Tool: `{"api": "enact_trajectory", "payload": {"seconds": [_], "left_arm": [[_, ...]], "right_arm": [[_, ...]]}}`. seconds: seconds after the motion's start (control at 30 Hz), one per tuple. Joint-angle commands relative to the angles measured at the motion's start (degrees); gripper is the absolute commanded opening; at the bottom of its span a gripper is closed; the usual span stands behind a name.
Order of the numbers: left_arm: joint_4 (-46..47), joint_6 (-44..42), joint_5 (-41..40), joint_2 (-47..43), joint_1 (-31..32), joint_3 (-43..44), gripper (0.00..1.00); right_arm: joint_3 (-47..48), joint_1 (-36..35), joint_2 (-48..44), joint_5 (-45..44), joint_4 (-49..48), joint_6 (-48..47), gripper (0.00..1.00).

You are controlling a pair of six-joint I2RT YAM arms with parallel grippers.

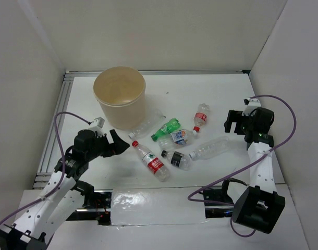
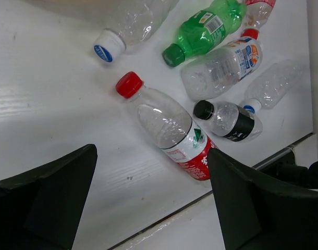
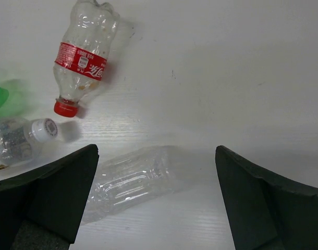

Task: Put the plastic bottles in the bin

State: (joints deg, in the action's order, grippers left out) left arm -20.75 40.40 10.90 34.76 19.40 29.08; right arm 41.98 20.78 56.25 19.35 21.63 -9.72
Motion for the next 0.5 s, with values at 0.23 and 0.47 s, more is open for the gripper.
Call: {"api": "enact_trajectory", "payload": {"seconds": [0.23, 0.47], "left_arm": [[5.6, 7.5, -5.8, 9.8, 10.2, 2.2, 0.98], [2.6, 19.4, -20.5, 17.1, 25.5, 7.7, 0.64]], "right_arm": [[0.9, 0.3, -0.4, 5.7, 1.4, -4.6, 1.0], [0.9, 0.8, -0.4, 7.2, 2.6, -7.2, 1.0]]}}
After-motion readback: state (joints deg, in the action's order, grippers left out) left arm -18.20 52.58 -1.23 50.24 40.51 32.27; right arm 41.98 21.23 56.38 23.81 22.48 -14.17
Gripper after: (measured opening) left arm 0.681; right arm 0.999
